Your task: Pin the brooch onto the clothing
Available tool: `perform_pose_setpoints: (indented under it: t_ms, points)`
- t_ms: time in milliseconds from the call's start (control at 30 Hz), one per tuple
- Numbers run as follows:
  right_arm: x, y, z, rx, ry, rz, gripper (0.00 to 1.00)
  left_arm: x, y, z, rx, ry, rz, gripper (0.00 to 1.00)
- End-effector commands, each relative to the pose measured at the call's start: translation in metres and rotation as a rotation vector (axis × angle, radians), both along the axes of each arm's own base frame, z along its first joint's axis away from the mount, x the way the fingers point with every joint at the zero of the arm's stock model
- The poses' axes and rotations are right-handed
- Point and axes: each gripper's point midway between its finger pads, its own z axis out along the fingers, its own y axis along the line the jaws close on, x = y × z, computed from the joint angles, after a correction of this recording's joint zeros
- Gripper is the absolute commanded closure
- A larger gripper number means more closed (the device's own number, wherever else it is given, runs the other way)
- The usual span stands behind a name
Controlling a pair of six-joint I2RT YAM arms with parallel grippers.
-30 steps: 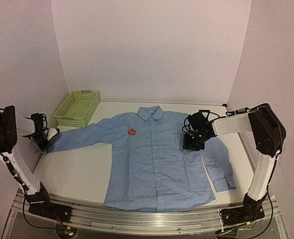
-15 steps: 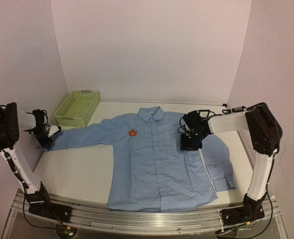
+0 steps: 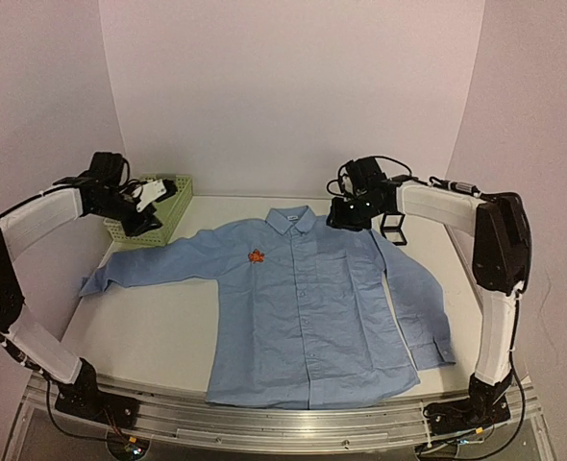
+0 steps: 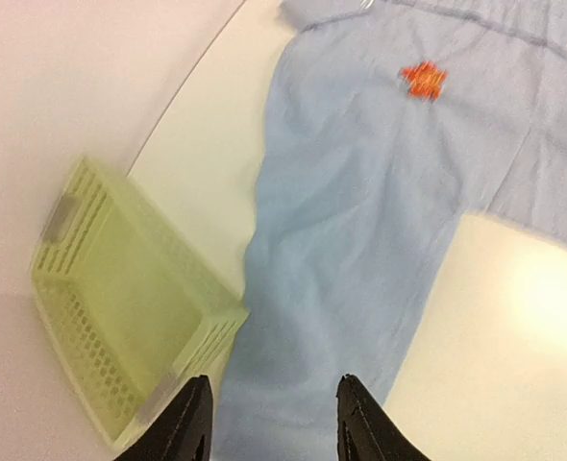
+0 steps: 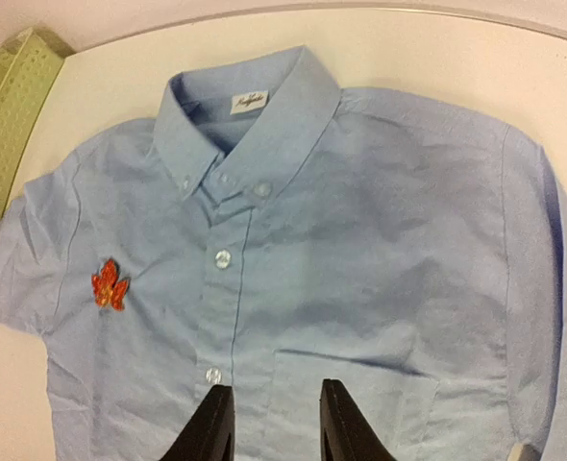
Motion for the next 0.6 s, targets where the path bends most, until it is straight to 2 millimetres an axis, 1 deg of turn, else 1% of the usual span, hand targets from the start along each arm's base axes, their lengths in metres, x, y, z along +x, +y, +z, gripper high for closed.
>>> perform_pose_setpoints:
  t_ms: [0, 33, 67, 100, 133, 200, 233, 267, 333, 367, 433, 567]
  points:
    - [0.055, -0.013, -0.022, -0.031, -0.021, -0.07, 0.73, 0.015, -0.093, -0.003, -0.181, 0.131, -0.065, 0.57]
    - [0.065, -0.014, -0.028, -0.037, -0.026, -0.082, 0.75, 0.024, -0.107, -0.007, -0.198, 0.14, -0.062, 0.58]
    - [0.075, -0.013, -0.038, -0.041, -0.022, -0.091, 0.77, 0.035, -0.123, -0.008, -0.208, 0.125, -0.069, 0.58]
    - [0.085, -0.012, -0.042, -0.038, -0.03, -0.1, 0.79, 0.046, -0.136, -0.012, -0.213, 0.116, -0.068, 0.59]
    - [0.094, -0.011, -0.041, -0.028, -0.042, -0.112, 0.8, 0.058, -0.146, -0.018, -0.217, 0.112, -0.056, 0.59]
    - [0.108, -0.013, -0.057, -0.023, -0.036, -0.141, 0.84, 0.08, -0.161, -0.029, -0.224, 0.119, -0.027, 0.61]
    - [0.114, -0.017, -0.06, -0.016, -0.035, -0.159, 0.86, 0.09, -0.166, -0.034, -0.231, 0.124, -0.009, 0.61]
    - [0.118, -0.021, -0.069, -0.009, -0.022, -0.185, 0.89, 0.104, -0.17, -0.045, -0.232, 0.135, 0.018, 0.62]
    - [0.123, -0.028, -0.079, 0.01, -0.004, -0.225, 0.94, 0.126, -0.175, -0.062, -0.235, 0.144, 0.062, 0.64]
    - [0.124, -0.031, -0.085, 0.012, 0.004, -0.236, 0.95, 0.134, -0.176, -0.068, -0.232, 0.141, 0.079, 0.64]
    - [0.122, -0.034, -0.097, 0.006, 0.022, -0.25, 0.98, 0.146, -0.178, -0.086, -0.219, 0.138, 0.11, 0.64]
    - [0.116, -0.044, -0.119, 0.008, 0.068, -0.294, 1.0, 0.158, -0.173, -0.129, -0.171, 0.148, 0.162, 0.65]
